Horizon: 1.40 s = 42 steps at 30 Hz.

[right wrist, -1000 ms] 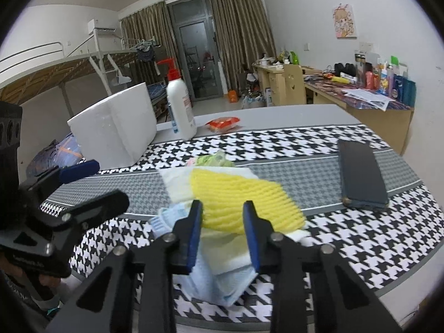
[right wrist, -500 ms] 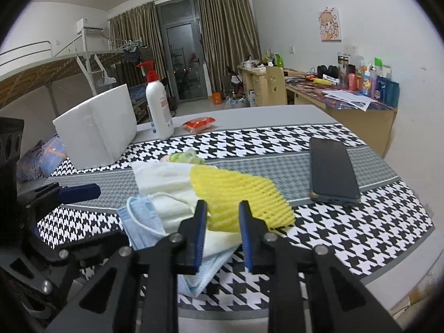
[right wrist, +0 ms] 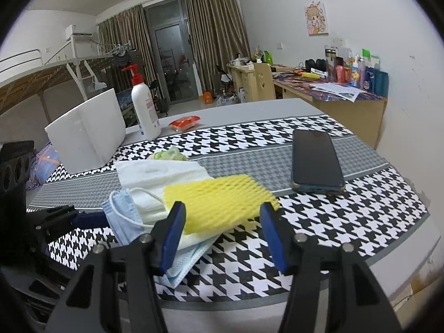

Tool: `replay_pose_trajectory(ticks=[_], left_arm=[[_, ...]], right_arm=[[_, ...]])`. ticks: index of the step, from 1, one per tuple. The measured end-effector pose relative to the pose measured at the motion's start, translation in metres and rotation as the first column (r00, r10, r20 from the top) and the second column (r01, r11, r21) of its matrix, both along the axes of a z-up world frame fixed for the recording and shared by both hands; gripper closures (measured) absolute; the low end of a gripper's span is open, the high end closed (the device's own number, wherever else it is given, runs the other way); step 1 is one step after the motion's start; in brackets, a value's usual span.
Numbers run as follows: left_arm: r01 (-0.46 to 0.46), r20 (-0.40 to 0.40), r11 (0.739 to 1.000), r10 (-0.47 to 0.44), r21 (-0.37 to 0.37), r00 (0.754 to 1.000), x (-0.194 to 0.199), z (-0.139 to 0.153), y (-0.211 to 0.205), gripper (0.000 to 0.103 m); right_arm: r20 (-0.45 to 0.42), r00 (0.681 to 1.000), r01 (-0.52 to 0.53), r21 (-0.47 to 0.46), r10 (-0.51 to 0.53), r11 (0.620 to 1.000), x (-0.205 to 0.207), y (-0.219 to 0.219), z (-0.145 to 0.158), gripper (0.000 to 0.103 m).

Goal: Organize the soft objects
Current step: 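Grasp the blue face mask with the left gripper while the right grasps the yellow foam net, then lift the blue mask with the left gripper while the right lifts the yellow net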

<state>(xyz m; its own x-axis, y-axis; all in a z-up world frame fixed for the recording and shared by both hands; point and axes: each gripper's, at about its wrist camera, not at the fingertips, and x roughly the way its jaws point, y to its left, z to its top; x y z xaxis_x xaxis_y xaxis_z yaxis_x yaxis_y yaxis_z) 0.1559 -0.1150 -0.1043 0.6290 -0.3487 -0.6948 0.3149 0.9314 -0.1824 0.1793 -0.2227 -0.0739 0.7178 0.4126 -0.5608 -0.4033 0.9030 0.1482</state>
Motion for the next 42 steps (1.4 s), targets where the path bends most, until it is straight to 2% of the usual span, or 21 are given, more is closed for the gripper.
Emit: replay_pose_trajectory(ticks=[1, 6, 12, 14, 16, 18, 31, 32, 34, 38, 40, 42], left_arm=[[0.014, -0.004, 1.0, -0.014, -0.001, 1.0, 0.001, -0.001, -0.003, 0.037], [0.051, -0.04, 0.999, -0.051, 0.0, 0.998, 0.005, -0.007, -0.015, 0.061], [0.07, -0.027, 0.998, -0.07, 0.0, 0.997, 0.002, -0.004, -0.018, 0.088], [0.08, -0.025, 0.997, -0.081, -0.005, 0.996, 0.001, -0.003, -0.017, 0.089], [0.088, -0.02, 0.996, -0.089, -0.009, 0.996, -0.001, -0.002, -0.016, 0.092], [0.093, -0.018, 0.996, -0.093, -0.014, 0.995, -0.003, -0.001, -0.013, 0.092], [0.117, -0.004, 0.993, -0.117, 0.017, 0.993, -0.014, 0.0, 0.0, 0.092], [0.121, -0.004, 0.992, -0.121, 0.021, 0.993, -0.015, 0.0, 0.0, 0.092], [0.121, -0.007, 0.992, -0.121, 0.02, 0.993, -0.015, -0.001, 0.001, 0.092], [0.124, -0.012, 0.992, -0.123, 0.02, 0.992, -0.017, -0.001, 0.002, 0.092], [0.128, -0.013, 0.992, -0.128, 0.02, 0.992, -0.018, -0.001, 0.003, 0.092], [0.127, -0.012, 0.992, -0.127, 0.019, 0.992, -0.019, -0.001, 0.003, 0.092]], right_arm=[[-0.001, 1.0, -0.001, -0.001, 0.001, 1.0, -0.001, -0.001, 0.0, 0.042], [-0.012, 1.0, 0.014, -0.001, -0.014, 1.0, 0.0, -0.007, -0.002, 0.042], [-0.023, 1.0, 0.012, -0.001, -0.012, 1.0, -0.001, -0.008, -0.004, 0.042], [-0.028, 1.0, 0.011, 0.003, -0.011, 1.0, 0.0, -0.009, -0.004, 0.042], [-0.037, 0.999, 0.012, 0.007, -0.011, 1.0, 0.002, -0.008, -0.005, 0.034], [-0.05, 0.999, 0.011, 0.022, -0.01, 1.0, 0.006, -0.007, -0.007, 0.03], [-0.246, 0.969, 0.025, 0.155, 0.014, 0.988, 0.035, -0.004, -0.027, 0.031], [-0.248, 0.969, 0.024, 0.162, 0.017, 0.987, 0.036, -0.004, -0.028, 0.033], [-0.248, 0.969, 0.024, 0.167, 0.019, 0.986, 0.037, -0.002, -0.029, 0.053], [-0.248, 0.969, 0.035, 0.166, 0.008, 0.986, 0.038, -0.002, -0.029, 0.066], [-0.25, 0.968, 0.034, 0.176, 0.011, 0.984, 0.039, -0.003, -0.028, 0.079], [-0.259, 0.966, 0.038, 0.182, 0.011, 0.983, 0.041, -0.003, -0.029, 0.083]])
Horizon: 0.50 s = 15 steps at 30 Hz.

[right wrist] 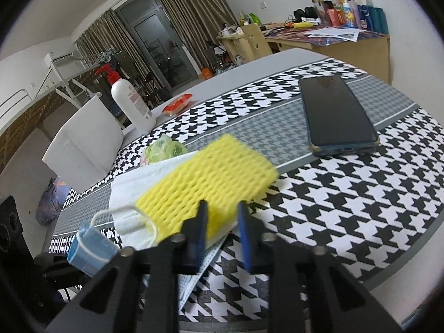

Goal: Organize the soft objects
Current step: 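Lift the blue mask with the left gripper while the right lifts the yellow net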

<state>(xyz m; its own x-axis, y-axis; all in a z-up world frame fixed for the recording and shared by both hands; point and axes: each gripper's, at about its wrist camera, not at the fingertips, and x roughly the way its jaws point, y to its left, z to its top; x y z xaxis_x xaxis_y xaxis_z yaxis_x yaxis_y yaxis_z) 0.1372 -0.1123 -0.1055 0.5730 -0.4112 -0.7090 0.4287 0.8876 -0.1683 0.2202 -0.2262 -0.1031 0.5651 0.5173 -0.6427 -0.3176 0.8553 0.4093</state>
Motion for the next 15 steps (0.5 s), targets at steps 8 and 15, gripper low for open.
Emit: replay_pose_trajectory(ticks=[8, 15], left_arm=[[-0.025, 0.014, 1.0, 0.025, -0.004, 1.0, -0.002, 0.006, 0.011, 0.092], [-0.012, 0.034, 1.0, 0.012, 0.003, 0.999, -0.009, 0.012, 0.014, 0.092]], right_arm=[[0.037, 0.999, 0.04, -0.022, -0.039, 0.999, -0.004, -0.004, 0.008, 0.096], [0.032, 0.999, 0.027, -0.063, -0.025, 0.998, -0.004, -0.002, 0.013, 0.089]])
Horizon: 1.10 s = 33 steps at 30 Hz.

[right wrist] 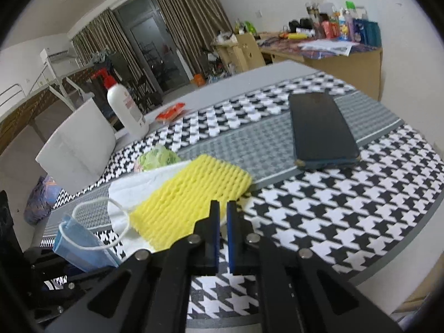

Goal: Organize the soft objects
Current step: 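Lift the blue mask with the left gripper while the right lifts the yellow net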

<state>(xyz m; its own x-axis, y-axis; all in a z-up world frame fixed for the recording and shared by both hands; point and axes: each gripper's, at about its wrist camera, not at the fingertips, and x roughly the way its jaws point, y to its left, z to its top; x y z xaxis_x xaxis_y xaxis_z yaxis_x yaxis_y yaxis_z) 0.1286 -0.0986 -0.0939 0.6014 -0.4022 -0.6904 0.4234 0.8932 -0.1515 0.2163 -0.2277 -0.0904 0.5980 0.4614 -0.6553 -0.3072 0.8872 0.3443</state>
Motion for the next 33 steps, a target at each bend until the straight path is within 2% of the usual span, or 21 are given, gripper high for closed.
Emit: replay_pose_trajectory(ticks=[1, 2, 3, 5, 8, 11, 14, 15, 17, 19, 21, 24, 33], left_arm=[[0.007, -0.007, 1.0, -0.007, 0.0, 1.0, 0.0, -0.002, -0.001, 0.092], [0.013, -0.012, 1.0, -0.012, 0.003, 1.0, 0.0, -0.003, -0.002, 0.092], [0.014, -0.016, 1.0, -0.014, 0.006, 1.0, 0.0, -0.005, -0.003, 0.092], [0.017, -0.019, 1.0, -0.017, 0.008, 1.0, 0.001, -0.006, -0.003, 0.092], [0.021, -0.018, 1.0, -0.021, 0.006, 1.0, 0.001, -0.007, -0.003, 0.092], [0.02, -0.023, 1.0, -0.02, 0.008, 1.0, 0.003, -0.009, -0.002, 0.092], [0.025, -0.03, 1.0, -0.025, 0.007, 0.999, 0.006, -0.01, -0.002, 0.092], [0.026, -0.03, 1.0, -0.026, 0.007, 0.999, 0.006, -0.01, -0.001, 0.092], [0.032, -0.033, 0.999, -0.032, 0.007, 0.999, 0.007, -0.011, -0.001, 0.092], [0.031, -0.04, 0.999, -0.031, 0.004, 0.999, 0.009, -0.013, 0.0, 0.092], [0.031, -0.043, 1.0, -0.031, -0.003, 0.999, 0.01, -0.013, 0.002, 0.092], [0.039, -0.042, 0.999, -0.04, -0.017, 0.998, 0.01, -0.013, 0.004, 0.093], [0.03, -0.019, 0.996, -0.032, -0.08, 0.999, 0.007, -0.001, 0.016, 0.095]], right_arm=[[-0.013, 1.0, -0.004, 0.006, 0.005, 1.0, 0.002, 0.001, -0.002, 0.071], [-0.04, 0.999, -0.005, 0.013, 0.005, 1.0, 0.005, 0.001, -0.006, 0.06], [-0.057, 0.998, -0.002, 0.023, 0.004, 1.0, 0.007, 0.001, -0.008, 0.045], [-0.057, 0.998, 0.008, 0.057, -0.005, 0.998, 0.008, -0.002, -0.008, 0.043], [-0.062, 0.998, 0.011, 0.046, -0.008, 0.999, 0.012, 0.002, -0.01, 0.043], [-0.103, 0.995, -0.01, 0.033, 0.014, 0.999, 0.017, 0.01, -0.015, 0.042], [-0.087, 0.996, -0.019, 0.02, 0.021, 1.0, 0.018, 0.016, -0.013, 0.041], [-0.091, 0.995, -0.026, 0.024, 0.028, 0.999, 0.019, 0.019, -0.014, 0.042], [-0.094, 0.995, -0.036, 0.01, 0.037, 0.999, 0.023, 0.025, -0.015, 0.056], [-0.094, 0.995, -0.044, -0.012, 0.043, 0.999, 0.026, 0.03, -0.015, 0.075], [-0.097, 0.994, -0.046, -0.012, 0.045, 0.999, 0.028, 0.031, -0.016, 0.084], [-0.057, 0.998, -0.03, -0.036, 0.028, 0.999, 0.026, 0.029, -0.01, 0.09], [0.006, 1.0, 0.006, -0.027, -0.006, 1.0, 0.016, 0.019, 0.012, 0.09]])
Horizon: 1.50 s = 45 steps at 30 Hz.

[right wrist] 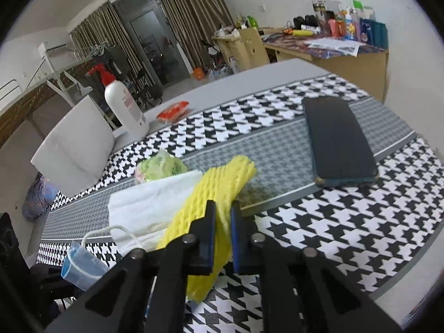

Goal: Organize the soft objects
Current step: 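Lift the blue mask with the left gripper while the right lifts the yellow net, then lower the yellow foam net onto the table and open the right gripper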

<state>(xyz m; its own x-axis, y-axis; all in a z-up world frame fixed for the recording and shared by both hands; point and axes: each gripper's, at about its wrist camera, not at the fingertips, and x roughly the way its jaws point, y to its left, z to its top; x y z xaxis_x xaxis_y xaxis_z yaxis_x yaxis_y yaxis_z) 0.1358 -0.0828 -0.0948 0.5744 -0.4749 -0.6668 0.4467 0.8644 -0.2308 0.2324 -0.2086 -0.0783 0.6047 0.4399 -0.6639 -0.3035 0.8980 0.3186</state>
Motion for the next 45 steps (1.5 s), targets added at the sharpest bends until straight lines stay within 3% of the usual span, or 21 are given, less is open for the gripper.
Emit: replay_pose_trajectory(ticks=[21, 33, 45], left_arm=[[0.008, 0.127, 0.999, -0.003, -0.043, 0.992, -0.026, 0.058, 0.01, 0.099], [-0.008, 0.142, 0.999, 0.014, -0.037, 0.99, -0.046, 0.068, 0.028, 0.099], [-0.076, 0.168, 0.997, 0.081, -0.034, 0.983, -0.049, 0.07, 0.046, 0.099]], right_arm=[[0.202, 0.978, 0.043, 0.005, -0.043, 0.999, -0.034, -0.008, 0.052, 0.091], [0.217, 0.97, 0.123, -0.036, -0.112, 0.992, -0.034, -0.014, 0.045, 0.091], [0.315, 0.944, 0.105, -0.02, -0.093, 0.994, -0.057, -0.008, 0.075, 0.091]])
